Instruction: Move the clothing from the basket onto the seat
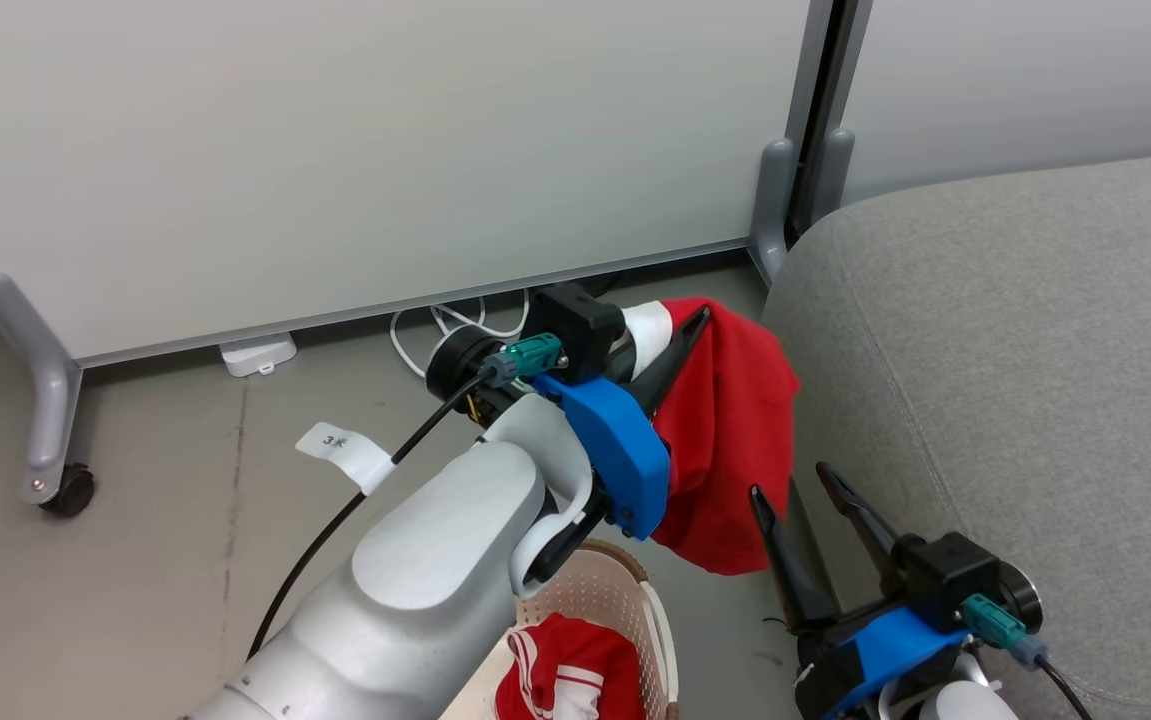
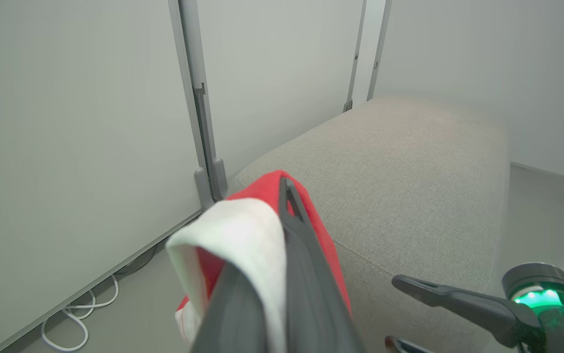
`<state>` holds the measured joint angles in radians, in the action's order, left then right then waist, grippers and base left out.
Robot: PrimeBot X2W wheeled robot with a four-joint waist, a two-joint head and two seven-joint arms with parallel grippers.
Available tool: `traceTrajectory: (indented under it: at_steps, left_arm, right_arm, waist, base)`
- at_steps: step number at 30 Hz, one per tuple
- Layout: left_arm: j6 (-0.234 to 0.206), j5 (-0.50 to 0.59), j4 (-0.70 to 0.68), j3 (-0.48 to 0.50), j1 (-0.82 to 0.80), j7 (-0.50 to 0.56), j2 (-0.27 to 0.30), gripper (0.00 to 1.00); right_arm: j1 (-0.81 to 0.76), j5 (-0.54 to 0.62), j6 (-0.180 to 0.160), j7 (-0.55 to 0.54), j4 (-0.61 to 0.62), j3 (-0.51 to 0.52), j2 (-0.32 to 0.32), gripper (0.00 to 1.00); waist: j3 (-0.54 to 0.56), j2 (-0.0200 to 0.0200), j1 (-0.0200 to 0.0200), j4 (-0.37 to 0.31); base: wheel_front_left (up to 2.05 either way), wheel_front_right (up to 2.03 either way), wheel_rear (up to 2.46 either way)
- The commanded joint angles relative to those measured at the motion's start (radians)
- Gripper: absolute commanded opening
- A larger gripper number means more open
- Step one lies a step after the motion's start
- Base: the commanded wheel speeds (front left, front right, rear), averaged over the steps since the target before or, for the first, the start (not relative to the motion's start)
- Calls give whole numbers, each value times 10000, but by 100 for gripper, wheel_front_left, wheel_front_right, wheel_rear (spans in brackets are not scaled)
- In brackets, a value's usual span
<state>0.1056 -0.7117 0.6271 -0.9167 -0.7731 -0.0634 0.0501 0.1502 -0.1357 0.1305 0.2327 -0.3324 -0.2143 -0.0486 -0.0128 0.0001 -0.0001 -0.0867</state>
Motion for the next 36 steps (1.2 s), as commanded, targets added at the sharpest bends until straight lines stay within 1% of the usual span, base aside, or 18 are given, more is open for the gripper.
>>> traceTrajectory:
  at_steps: [1, 11, 20, 28, 36]
  left_arm:
    - [-51, -79, -48, -55, -180, -55, 9, 0]
    - [-237, -546, -111, -583, -397, -214, 9, 0]
    - [-487, -1036, -191, -950, -568, -329, 10, 0]
    - [-620, -1319, -129, -1271, -730, -416, 9, 0]
    - [-692, -1553, -59, -1516, -797, -481, 8, 0]
  right_arm:
    - [58, 133, 5, -24, 34, 15, -32, 100]
    - [727, 393, 5, -467, -585, 107, -34, 100]
    - [1869, -115, 5, -792, -1813, -487, -32, 100]
    - [2587, -614, 5, -701, -2488, -1069, -32, 100]
    - [2895, -956, 5, -575, -2939, -1335, -34, 100]
  waist:
    - [-20, -1, 1, 1]
    - [-173, -1, 1, 90]
    - [-244, -1, 1, 207]
    - [-269, -1, 1, 313]
    - [-220, -1, 1, 417]
  base:
    - [0, 0, 0]
    - [0, 0, 0]
    - [0, 0, 0]
    - [0, 0, 0]
    - [0, 0, 0]
